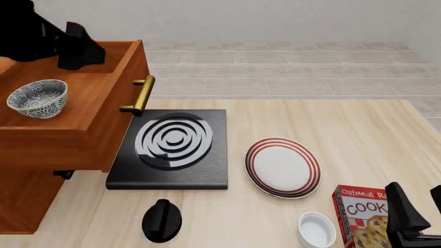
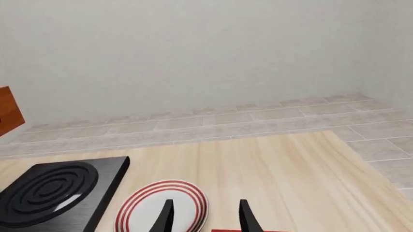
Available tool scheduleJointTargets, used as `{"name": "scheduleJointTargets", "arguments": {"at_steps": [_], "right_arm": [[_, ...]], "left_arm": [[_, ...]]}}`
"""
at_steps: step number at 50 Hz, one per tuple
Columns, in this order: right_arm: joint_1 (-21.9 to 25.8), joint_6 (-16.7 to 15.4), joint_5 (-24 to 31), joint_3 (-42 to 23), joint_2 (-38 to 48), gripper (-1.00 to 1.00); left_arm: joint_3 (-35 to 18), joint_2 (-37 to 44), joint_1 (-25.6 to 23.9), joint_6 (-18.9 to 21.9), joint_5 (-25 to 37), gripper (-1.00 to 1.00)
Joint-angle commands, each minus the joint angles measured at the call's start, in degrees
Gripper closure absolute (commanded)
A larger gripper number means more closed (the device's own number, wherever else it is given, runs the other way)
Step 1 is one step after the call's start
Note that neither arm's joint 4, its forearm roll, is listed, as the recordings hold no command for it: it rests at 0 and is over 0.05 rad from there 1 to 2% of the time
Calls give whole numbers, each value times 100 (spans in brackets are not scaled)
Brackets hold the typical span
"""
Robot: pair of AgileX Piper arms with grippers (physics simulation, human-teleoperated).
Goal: Pick the akita bowl in the top layer of the wooden cabinet and place it on the plate.
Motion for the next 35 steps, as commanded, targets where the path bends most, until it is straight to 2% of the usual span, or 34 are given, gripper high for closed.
{"name": "scheduleJointTargets", "arguments": {"at_steps": [1,9,25,32,33,35], "right_arm": [[4,-8,2,1,0,-100],[5,-12,-3,1,0,-100],[4,-21,-6,-2,0,-100],[6,-19,-2,-2,0,-100],[4,-20,-4,-2,0,-100],[4,-18,-3,-1,0,-100]], "left_arm": [[-227,49,315,130,145,-100],[-366,112,638,314,211,-100],[-173,194,1059,575,143,-100],[-173,304,1058,466,119,-100],[-84,289,1113,563,52,-100],[-51,336,1063,431,55,-100]]}}
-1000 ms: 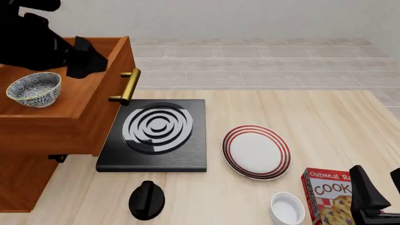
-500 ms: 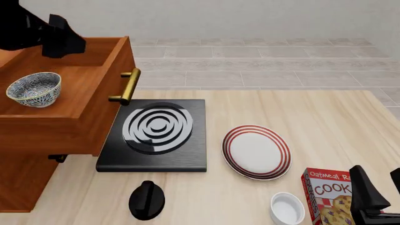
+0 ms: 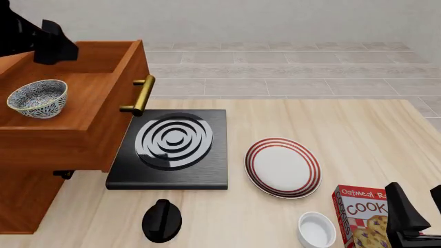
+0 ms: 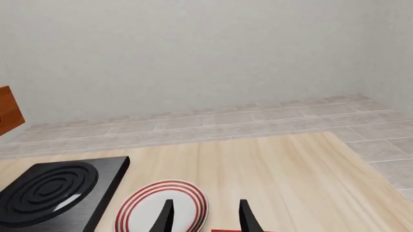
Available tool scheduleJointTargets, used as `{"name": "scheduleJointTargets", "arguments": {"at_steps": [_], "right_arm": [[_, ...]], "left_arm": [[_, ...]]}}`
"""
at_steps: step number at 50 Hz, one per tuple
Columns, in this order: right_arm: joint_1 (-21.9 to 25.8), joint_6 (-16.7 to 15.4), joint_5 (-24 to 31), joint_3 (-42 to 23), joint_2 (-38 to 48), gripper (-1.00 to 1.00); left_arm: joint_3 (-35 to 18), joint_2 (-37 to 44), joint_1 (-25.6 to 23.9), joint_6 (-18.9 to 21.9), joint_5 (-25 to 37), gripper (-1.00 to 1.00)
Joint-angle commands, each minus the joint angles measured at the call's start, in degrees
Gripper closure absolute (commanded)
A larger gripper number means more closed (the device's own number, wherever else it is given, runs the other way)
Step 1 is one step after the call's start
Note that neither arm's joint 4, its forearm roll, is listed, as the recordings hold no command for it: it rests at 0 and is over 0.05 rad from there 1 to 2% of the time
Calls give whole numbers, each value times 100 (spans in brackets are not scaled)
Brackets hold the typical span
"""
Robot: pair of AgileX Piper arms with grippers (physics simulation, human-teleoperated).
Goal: Pick the akita bowl in the top layer of the wooden cabinet and place it on the plate.
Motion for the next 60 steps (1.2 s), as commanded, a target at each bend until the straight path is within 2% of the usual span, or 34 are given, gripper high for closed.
{"name": "scheduleJointTargets", "arguments": {"at_steps": [1,12,16,29,34,44,60], "right_arm": [[1,-5,3,-1,0,-100],[1,-5,1,-1,0,-100],[-2,-1,2,-1,0,-100],[-1,-1,0,-1,0,-100],[-2,-2,0,-1,0,-100],[4,-4,2,-1,0,-100],[9,-10,18,6,0,-100]], "left_arm": [[136,165,122,-154,-48,-100],[186,291,447,-76,-81,-100],[227,346,389,-211,-54,-100],[522,317,525,-224,-210,-100],[705,325,664,-66,-293,-100],[964,335,651,-113,-433,-100],[1111,444,724,-228,-591,-100]]}}
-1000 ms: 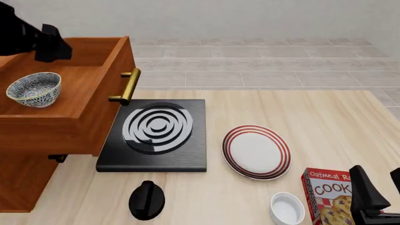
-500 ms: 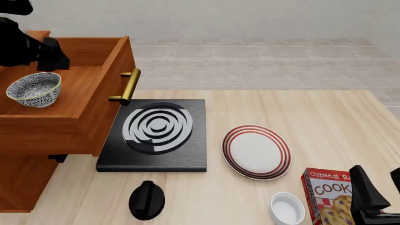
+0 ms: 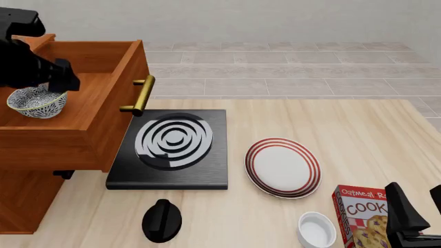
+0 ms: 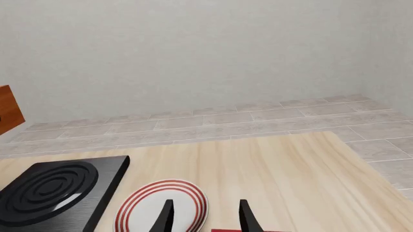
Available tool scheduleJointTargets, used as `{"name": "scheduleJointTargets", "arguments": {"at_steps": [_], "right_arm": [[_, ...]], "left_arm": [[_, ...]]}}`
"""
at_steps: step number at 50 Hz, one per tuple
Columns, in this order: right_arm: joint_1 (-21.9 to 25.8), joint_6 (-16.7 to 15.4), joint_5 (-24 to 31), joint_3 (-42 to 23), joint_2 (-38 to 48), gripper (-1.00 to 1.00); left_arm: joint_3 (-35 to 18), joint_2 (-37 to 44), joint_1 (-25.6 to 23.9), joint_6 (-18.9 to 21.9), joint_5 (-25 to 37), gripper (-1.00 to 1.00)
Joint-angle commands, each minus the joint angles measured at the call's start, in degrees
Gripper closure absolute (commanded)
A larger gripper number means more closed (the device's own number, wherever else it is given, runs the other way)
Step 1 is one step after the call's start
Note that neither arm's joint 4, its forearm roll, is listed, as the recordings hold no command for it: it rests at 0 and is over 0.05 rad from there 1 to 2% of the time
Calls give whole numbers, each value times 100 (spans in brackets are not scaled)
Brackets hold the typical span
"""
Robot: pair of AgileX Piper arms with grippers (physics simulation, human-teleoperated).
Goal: Pick the akita bowl in the top layer of the wooden cabinet and place it on the plate.
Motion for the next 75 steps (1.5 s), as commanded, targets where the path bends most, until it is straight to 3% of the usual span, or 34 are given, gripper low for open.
{"name": "scheduleJointTargets", "arguments": {"at_steps": [1,75], "right_arm": [[3,-6,9,2,0,-100],[-1,-70,81,4,1,-100]], "left_arm": [[112,56,57,-29,-107,-100],[910,337,310,-87,-909,-100]]}}
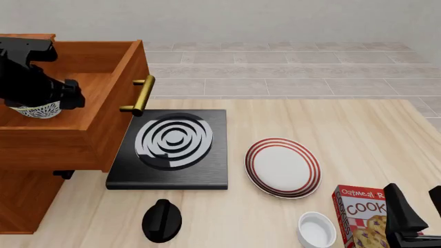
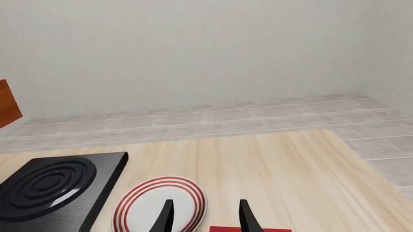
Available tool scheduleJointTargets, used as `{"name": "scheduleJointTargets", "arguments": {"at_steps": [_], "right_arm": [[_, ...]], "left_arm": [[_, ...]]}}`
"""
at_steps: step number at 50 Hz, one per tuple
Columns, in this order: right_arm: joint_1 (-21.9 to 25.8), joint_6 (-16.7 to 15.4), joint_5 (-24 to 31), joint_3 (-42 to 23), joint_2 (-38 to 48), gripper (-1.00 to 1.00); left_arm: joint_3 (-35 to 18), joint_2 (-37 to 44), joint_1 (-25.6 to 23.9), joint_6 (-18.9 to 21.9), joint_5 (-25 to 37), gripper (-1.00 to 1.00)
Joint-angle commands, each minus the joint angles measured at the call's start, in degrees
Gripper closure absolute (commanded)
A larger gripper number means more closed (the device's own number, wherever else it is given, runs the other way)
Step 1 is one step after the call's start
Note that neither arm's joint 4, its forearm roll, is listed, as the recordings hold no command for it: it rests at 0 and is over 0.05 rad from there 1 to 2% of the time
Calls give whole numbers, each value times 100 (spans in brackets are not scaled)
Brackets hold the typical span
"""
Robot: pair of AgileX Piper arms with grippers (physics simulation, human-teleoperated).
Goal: Pick the akita bowl in the top layer of the wooden cabinet and place it on the plate.
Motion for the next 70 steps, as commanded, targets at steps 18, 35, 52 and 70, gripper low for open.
{"name": "scheduleJointTargets", "arguments": {"at_steps": [18,35,52,70], "right_arm": [[-7,9,-8,8,0,-100],[-8,11,-8,6,0,-100],[-9,20,-17,4,0,-100],[-5,11,-5,-13,0,-100]], "left_arm": [[350,21,25,-46,-256,-100],[329,-33,62,15,-270,100],[140,-101,-98,21,-156,100],[-125,-268,-354,-41,29,100]]}}
